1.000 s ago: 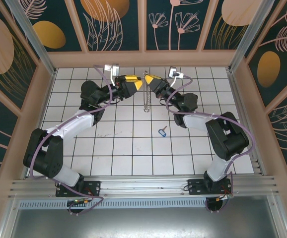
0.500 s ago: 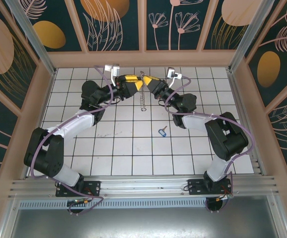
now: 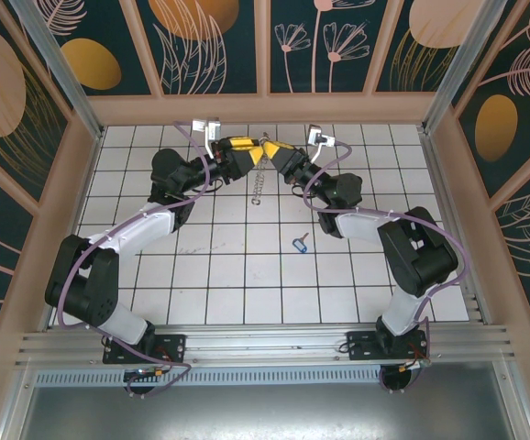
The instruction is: Put the keys on the keyring
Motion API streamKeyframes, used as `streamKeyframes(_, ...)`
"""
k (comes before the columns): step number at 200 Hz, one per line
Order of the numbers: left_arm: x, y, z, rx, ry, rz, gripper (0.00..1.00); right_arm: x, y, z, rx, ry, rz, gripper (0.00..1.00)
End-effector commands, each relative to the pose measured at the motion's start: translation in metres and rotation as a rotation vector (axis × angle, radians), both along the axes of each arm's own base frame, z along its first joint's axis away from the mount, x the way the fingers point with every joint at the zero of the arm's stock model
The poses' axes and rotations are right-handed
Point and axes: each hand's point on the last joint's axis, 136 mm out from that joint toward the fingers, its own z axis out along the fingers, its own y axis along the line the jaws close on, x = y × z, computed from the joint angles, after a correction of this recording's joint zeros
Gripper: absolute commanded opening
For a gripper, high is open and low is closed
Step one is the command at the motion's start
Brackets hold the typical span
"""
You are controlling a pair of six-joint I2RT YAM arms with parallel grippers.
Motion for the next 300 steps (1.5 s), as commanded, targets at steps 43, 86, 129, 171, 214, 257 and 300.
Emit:
streamKeyframes(43, 0.005, 0.0, 0.0, 0.009, -0.033, 0.025, 0.49, -0.021, -0.006, 0.028, 0.077, -0.121, 0.027, 0.0)
streamKeyframes(86, 0.004, -0.002, 0.002, -0.001, -0.045, 0.005, 0.38, -0.025, 0.003, 0.027, 0.078, -0.116, 0.054, 0.0)
streamKeyframes(129, 0.002, -0.002, 0.004, -0.004, -0.05, -0.005, 0.3, -0.025, 0.003, 0.026, 0.077, -0.112, 0.055, 0.0)
streamKeyframes(171, 0.0, 0.0, 0.006, -0.015, -0.057, 0.005, 0.17, -0.024, 0.002, 0.026, 0.076, -0.109, 0.047, 0.0)
streamKeyframes(214, -0.003, 0.003, 0.012, -0.024, -0.069, 0.013, 0.02, -0.023, 0.0, 0.026, 0.075, -0.102, 0.039, 0.0)
streamKeyframes(257, -0.002, 0.003, 0.012, -0.021, -0.063, 0.016, 0.0, -0.024, -0.001, 0.031, 0.068, -0.105, 0.046, 0.18)
streamKeyframes(300, 0.002, 0.001, 0.005, 0.069, -0.078, 0.044, 0.0, -0.023, -0.029, 0.037, -0.011, -0.089, -0.029, 0.42)
